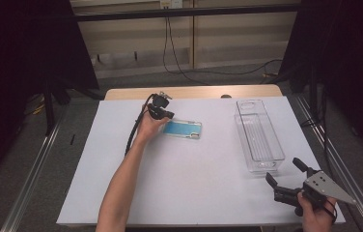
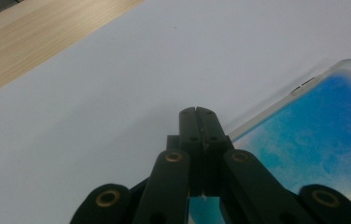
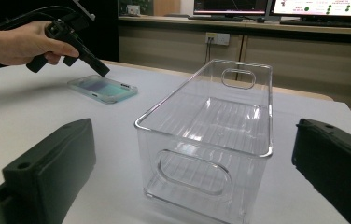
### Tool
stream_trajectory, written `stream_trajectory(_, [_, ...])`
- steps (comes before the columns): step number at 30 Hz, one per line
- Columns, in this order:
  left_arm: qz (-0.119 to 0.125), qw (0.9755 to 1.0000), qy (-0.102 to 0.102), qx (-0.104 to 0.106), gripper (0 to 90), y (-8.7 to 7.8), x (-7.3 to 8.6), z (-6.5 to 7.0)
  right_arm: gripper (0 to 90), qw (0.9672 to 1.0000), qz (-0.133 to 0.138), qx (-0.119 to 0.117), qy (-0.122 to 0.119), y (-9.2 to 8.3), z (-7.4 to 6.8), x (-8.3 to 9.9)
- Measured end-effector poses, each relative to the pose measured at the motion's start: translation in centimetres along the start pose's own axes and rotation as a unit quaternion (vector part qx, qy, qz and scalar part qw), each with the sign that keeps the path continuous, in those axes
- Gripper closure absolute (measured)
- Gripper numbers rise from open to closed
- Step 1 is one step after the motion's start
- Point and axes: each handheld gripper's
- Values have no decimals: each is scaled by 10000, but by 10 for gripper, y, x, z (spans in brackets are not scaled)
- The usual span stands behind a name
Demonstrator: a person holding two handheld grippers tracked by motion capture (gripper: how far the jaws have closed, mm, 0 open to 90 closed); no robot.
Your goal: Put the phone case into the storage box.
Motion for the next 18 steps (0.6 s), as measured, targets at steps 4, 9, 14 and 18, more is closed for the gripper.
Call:
stream_trajectory(4, [-13, 10000, -7, 8, 900, -1, 1, 0, 0, 10000, 2, -11, -6, 0, 0, 0])
stream_trajectory(9, [-31, 10000, -16, 14, 900, -1, 2, -1, 0, 10000, -5, -4, -5, 0, 0, 0])
stream_trajectory(14, [-55, 10000, 11, 34, 900, -2, 2, 0, 0, 10000, -1, 3, -7, 0, 0, 0])
stream_trajectory(18, [-98, 9999, 59, 65, 900, -4, 2, 0, 0, 10000, -4, -2, -14, 0, 0, 0])
Point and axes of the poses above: each handheld gripper's, and its own axes: y roughly forward along the jaws, x roughly out of its underside, z roughly to its right, and after that the axes turned 4 degrees about y, right-handed
